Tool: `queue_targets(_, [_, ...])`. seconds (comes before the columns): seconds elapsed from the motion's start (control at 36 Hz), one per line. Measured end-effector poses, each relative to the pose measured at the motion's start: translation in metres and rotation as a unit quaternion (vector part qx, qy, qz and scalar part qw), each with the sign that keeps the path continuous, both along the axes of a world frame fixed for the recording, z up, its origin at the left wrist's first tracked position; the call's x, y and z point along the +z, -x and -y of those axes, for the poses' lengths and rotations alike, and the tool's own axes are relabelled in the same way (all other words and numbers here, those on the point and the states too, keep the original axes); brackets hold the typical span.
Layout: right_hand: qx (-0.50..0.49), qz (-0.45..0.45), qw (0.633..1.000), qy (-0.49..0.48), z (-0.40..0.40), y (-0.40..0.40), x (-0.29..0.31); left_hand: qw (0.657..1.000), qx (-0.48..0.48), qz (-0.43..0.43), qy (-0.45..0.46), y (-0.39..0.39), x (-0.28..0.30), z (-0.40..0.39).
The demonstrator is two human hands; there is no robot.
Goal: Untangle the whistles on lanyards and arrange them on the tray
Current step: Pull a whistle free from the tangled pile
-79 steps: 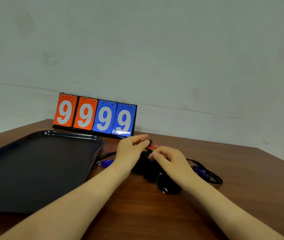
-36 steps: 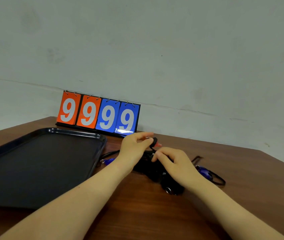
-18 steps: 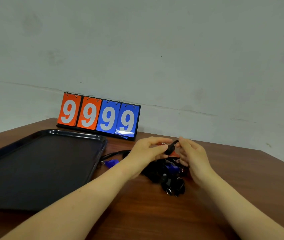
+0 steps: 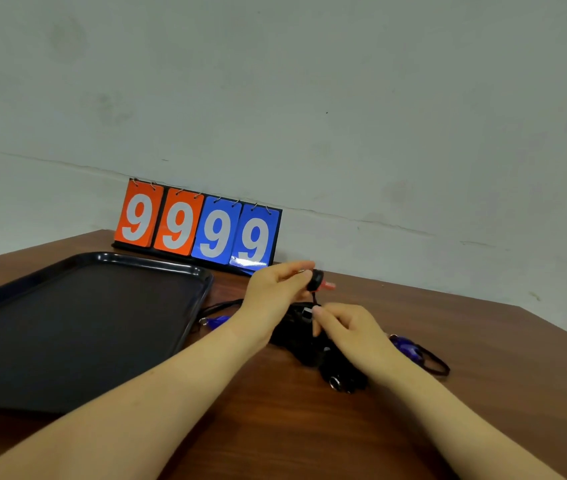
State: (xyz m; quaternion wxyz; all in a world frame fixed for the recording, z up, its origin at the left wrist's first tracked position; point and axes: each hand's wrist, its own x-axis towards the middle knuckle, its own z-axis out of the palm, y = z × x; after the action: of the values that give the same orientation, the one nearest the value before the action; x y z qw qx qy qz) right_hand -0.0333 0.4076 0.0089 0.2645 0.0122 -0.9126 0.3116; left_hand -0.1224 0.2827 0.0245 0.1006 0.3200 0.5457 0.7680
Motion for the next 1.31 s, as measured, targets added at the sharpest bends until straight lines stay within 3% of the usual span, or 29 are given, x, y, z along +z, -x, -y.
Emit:
queue_targets(0.28, [-0.007, -0.074, 0.997, 0.031, -0.006, -0.001, 0.005, 0.99, 0.086, -0.063, 0.086, 0.009, 0.001, 0.003])
queue_targets(0.44, [0.008, -0.094, 0.995, -0.033, -0.003, -0.002, 0.003, 0.935, 0.115, -0.25, 0.225, 0.007, -0.003, 0.0])
queue_targets(0.58, [-0.029, -0.152, 0.983, 0.098, -0.009, -0.006, 0.011, 0.924, 0.058, -0.282, 0.253, 0.002, 0.001, 0.001])
queue_targets(0.69, [-0.046, -0.116, 0.972, 0.2, -0.021, -0.003, 0.012, 0.95, -0.016, -0.229, 0.214, -0.005, 0.004, 0.003])
queue_targets(0.81, [0.012, -0.048, 0.955, 0.293, -0.024, -0.005, 0.01, 0.979, -0.134, -0.095, 0.119, -0.008, 0.003, 0.005])
queue_targets(0.97, [0.037, -0.014, 0.938, 0.346, -0.019, -0.002, 0.008, 0.982, -0.181, 0.061, -0.012, -0.009, 0.002, 0.001])
queue_targets(1.06, [0.012, -0.016, 0.952, 0.307, -0.014, 0.0, 0.008, 0.978, -0.173, 0.104, -0.054, -0.007, 0.0, -0.002])
queue_targets(1.14, [-0.016, -0.023, 0.978, 0.207, -0.014, 0.002, 0.006, 0.98, -0.143, 0.117, -0.069, -0.004, -0.002, -0.003])
queue_targets(1.31, [-0.056, -0.034, 0.998, 0.009, -0.01, 0.003, 0.001, 0.995, -0.044, 0.082, -0.036, 0.001, -0.005, -0.002])
